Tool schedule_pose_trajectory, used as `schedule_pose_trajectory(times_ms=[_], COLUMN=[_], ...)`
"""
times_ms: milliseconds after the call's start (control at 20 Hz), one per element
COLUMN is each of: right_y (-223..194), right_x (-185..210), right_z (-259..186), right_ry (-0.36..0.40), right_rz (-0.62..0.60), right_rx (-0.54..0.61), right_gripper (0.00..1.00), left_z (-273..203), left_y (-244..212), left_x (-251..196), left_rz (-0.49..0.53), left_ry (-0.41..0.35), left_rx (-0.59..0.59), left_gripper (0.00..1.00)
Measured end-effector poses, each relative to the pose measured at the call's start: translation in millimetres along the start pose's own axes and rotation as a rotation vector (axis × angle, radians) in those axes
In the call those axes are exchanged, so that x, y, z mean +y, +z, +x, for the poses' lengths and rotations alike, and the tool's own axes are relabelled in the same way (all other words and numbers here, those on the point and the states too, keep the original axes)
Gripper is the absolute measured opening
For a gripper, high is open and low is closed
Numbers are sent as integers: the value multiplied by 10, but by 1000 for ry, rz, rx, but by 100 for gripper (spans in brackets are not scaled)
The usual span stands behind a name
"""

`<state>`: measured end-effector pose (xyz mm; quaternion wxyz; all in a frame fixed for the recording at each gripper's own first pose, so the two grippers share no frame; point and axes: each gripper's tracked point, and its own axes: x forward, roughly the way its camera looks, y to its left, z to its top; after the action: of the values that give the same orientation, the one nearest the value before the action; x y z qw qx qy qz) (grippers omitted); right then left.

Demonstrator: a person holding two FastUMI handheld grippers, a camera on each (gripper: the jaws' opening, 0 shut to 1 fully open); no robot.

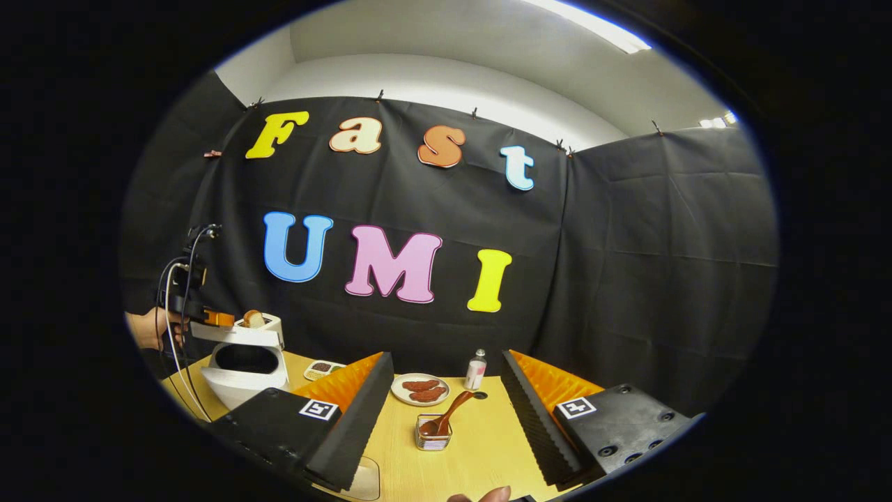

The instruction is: Close the left gripper, press the button to open the rice cooker; take a wooden spoon from the chopstick holder with the right hand, scoop a spoonful of rice and pour it into the rice cooker, then put the wooden spoon back into the chopstick holder.

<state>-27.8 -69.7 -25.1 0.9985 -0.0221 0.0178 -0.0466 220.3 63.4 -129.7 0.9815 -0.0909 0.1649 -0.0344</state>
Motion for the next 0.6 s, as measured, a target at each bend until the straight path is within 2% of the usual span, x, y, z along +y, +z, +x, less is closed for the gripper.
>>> schedule_pose_trajectory(times_ms=[300,350,550,600], right_y=[-62,-76,-129,-170], right_x=[81,100,112,119], right_z=[-47,-41,6,25], right_ry=[32,39,48,55], right_rz=[15,21,42,36], right_rx=[21,28,42,49], right_gripper=[98,98,98,98], left_z=[-331,-389,-728,-810], left_y=[410,444,639,654], left_x=[-81,-125,-242,-290], left_rz=[3,7,31,39], left_ry=[-29,-41,-35,-40], left_rx=[-161,-170,-270,-284], left_gripper=[9,16,96,94])
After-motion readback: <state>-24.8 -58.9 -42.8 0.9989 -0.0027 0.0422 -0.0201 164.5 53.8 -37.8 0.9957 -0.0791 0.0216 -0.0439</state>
